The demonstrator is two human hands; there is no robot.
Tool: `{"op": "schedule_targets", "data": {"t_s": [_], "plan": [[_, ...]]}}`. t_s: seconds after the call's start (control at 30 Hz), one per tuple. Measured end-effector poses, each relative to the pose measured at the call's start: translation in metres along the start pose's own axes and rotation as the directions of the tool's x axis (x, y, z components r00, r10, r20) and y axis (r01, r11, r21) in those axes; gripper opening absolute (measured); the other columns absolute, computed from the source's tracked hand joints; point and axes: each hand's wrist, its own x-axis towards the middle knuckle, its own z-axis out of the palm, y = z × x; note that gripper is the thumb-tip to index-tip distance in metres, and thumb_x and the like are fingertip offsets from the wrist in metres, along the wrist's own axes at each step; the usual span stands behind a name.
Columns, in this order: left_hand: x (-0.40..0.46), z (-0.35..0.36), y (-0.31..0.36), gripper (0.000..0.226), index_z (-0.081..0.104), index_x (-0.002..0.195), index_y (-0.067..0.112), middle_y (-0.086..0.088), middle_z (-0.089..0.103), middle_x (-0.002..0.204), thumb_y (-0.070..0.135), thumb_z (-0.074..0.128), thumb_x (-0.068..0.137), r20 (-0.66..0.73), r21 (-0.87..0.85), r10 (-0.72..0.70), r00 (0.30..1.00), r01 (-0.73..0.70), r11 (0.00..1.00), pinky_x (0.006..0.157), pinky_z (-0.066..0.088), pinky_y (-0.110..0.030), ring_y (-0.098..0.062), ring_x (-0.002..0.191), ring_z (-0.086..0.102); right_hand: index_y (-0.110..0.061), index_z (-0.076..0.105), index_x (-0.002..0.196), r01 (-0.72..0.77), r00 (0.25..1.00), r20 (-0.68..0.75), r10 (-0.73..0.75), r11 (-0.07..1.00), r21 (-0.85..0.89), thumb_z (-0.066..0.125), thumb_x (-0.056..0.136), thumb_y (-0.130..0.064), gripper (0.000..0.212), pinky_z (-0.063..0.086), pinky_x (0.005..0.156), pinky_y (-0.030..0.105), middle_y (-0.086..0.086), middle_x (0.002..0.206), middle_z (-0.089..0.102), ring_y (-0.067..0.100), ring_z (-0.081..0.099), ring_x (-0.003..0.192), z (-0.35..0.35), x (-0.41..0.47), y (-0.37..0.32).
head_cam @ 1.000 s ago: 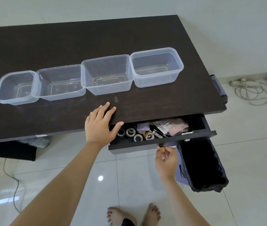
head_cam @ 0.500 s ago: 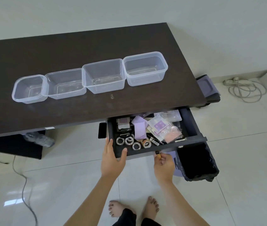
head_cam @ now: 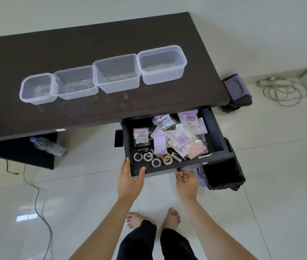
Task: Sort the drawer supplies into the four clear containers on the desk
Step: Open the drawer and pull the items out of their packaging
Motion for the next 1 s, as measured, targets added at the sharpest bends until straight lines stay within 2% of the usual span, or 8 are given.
{"op": "schedule_targets", "data": {"t_s": [0.1, 0.17, 0.37, 0.47, 0.57, 0.77, 0.87, 1.0], "plan": [[-0.008, 0.001, -0.003, 0.073, 0.022, 0.149, 0.018, 0.003, 0.022, 0.157, 0.045, 0.054, 0.09, 0.005, -0.016, 0.002, 1.0, -0.002, 1.0, 0.11, 0.02, -0.022, -0.013, 0.145, 0.02, -0.006, 0.059, 0.093, -0.006, 1.0, 0.009, 0.006, 1.0, -0.003, 0.064, 0.087, -0.009, 0.008, 0.045, 0.065, 0.016, -0.002, 0.077, 0.062, 0.011, 0.059, 0.069, -0.006, -0.004, 0.001], [-0.011, 0.0, -0.004, 0.073, 0.021, 0.149, 0.019, 0.003, 0.023, 0.157, 0.045, 0.054, 0.09, 0.003, -0.03, -0.002, 1.0, 0.002, 1.0, 0.111, 0.021, -0.023, -0.013, 0.145, 0.021, -0.004, 0.059, 0.093, -0.012, 1.0, 0.023, 0.012, 1.0, -0.004, 0.063, 0.088, -0.007, 0.007, 0.046, 0.06, 0.009, -0.007, 0.076, 0.062, 0.002, 0.059, 0.068, -0.007, -0.006, 0.0], [-0.022, 0.001, -0.008, 0.073, 0.023, 0.149, 0.017, 0.003, 0.026, 0.156, 0.043, 0.057, 0.089, 0.009, -0.067, -0.007, 1.0, 0.007, 0.998, 0.115, 0.023, -0.028, -0.014, 0.144, 0.023, -0.003, 0.058, 0.094, -0.022, 1.0, 0.006, 0.022, 1.0, -0.008, 0.063, 0.087, -0.005, 0.009, 0.046, 0.058, 0.007, -0.009, 0.075, 0.059, 0.0, 0.057, 0.068, -0.014, -0.016, 0.001], [-0.026, 0.0, -0.012, 0.073, 0.024, 0.149, 0.017, 0.003, 0.027, 0.156, 0.042, 0.058, 0.089, 0.004, -0.084, -0.019, 1.0, 0.019, 0.996, 0.115, 0.024, -0.027, -0.013, 0.144, 0.024, -0.005, 0.058, 0.093, -0.037, 0.999, 0.007, 0.037, 0.999, -0.003, 0.063, 0.087, -0.005, 0.008, 0.044, 0.061, 0.01, -0.01, 0.075, 0.059, 0.001, 0.057, 0.068, -0.015, -0.023, 0.003], [-0.035, 0.0, -0.019, 0.073, 0.025, 0.149, 0.017, 0.003, 0.028, 0.155, 0.04, 0.059, 0.088, 0.024, -0.086, -0.02, 0.999, 0.022, 0.996, 0.115, 0.025, -0.027, -0.013, 0.143, 0.025, -0.008, 0.056, 0.092, -0.077, 0.997, -0.003, 0.077, 0.997, 0.015, 0.063, 0.087, -0.005, 0.009, 0.044, 0.067, 0.02, -0.008, 0.076, 0.06, 0.006, 0.059, 0.069, -0.017, -0.031, 0.009], [-0.043, 0.005, -0.018, 0.072, 0.023, 0.149, 0.018, 0.003, 0.026, 0.155, 0.039, 0.058, 0.089, 0.021, -0.073, -0.031, 0.999, 0.032, 0.997, 0.113, 0.023, -0.025, -0.013, 0.143, 0.024, -0.007, 0.055, 0.092, -0.076, 0.997, 0.002, 0.076, 0.997, 0.003, 0.064, 0.087, -0.005, 0.011, 0.043, 0.06, 0.012, -0.006, 0.076, 0.059, 0.0, 0.056, 0.068, -0.024, -0.032, 0.01], [-0.042, 0.003, -0.017, 0.073, 0.022, 0.149, 0.018, 0.003, 0.027, 0.155, 0.038, 0.059, 0.089, 0.044, -0.079, -0.044, 0.998, 0.048, 0.996, 0.115, 0.025, -0.029, -0.014, 0.143, 0.025, -0.007, 0.056, 0.092, -0.084, 0.996, 0.012, 0.084, 0.996, -0.003, 0.064, 0.086, -0.005, 0.01, 0.044, 0.062, 0.013, 0.003, 0.082, 0.064, 0.003, 0.058, 0.069, -0.024, -0.031, 0.011], [-0.042, 0.003, -0.013, 0.072, 0.023, 0.148, 0.015, 0.001, 0.024, 0.156, 0.037, 0.059, 0.089, 0.047, -0.056, -0.062, 0.997, 0.064, 0.996, 0.116, 0.026, -0.031, -0.015, 0.143, 0.024, -0.013, 0.056, 0.096, -0.094, 0.995, 0.018, 0.094, 0.996, -0.011, 0.064, 0.087, -0.012, 0.012, 0.047, 0.072, 0.027, 0.008, 0.093, 0.065, 0.017, 0.063, 0.079, -0.026, -0.035, 0.011]]}}
